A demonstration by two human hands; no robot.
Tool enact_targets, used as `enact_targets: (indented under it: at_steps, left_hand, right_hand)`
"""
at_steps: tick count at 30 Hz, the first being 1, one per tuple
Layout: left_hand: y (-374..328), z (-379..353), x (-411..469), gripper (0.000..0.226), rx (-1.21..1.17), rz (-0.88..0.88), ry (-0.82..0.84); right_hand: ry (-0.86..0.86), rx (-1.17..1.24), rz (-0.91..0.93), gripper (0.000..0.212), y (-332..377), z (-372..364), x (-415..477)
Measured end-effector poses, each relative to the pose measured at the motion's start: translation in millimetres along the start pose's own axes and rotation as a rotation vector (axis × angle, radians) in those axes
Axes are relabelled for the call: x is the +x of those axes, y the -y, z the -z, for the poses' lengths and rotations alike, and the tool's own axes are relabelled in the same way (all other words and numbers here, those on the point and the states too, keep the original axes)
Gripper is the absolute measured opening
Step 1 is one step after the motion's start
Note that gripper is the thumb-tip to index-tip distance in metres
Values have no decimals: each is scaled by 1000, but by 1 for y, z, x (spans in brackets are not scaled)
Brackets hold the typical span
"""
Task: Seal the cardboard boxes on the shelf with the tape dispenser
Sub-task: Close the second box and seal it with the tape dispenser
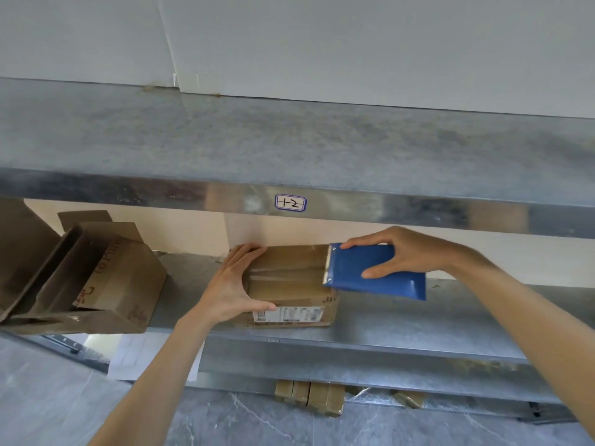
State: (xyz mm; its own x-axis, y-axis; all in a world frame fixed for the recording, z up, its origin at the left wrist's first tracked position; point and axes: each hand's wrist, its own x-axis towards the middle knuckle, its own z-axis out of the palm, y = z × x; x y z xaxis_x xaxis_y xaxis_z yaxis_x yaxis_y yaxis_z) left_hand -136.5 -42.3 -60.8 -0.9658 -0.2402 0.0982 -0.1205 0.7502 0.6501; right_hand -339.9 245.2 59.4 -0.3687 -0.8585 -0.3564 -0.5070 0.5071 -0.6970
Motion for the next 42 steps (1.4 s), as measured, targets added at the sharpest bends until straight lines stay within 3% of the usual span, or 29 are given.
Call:
enact_targets:
  at_steps: [4,18,30,37,42]
  left_hand:
    - [-4,-3,6,114,52,1,56]
    - [-6,1,5,113,42,-16,130]
    - [-11,2,6,115,31,4,154]
    - [-11,1,8,120,22,3,136]
    - [-12,-2,6,123,34,14,142]
  right_hand:
    - [-16,3,-62,62,-23,17,-18]
    - [-23,117,-29,57,-50,20,-32]
    - [38,-23,-66,54,-56,9,-6]
    - [-12,-54,-52,54,-49,-3,7]
    - [-10,-230,-130,63,-56,-38,17]
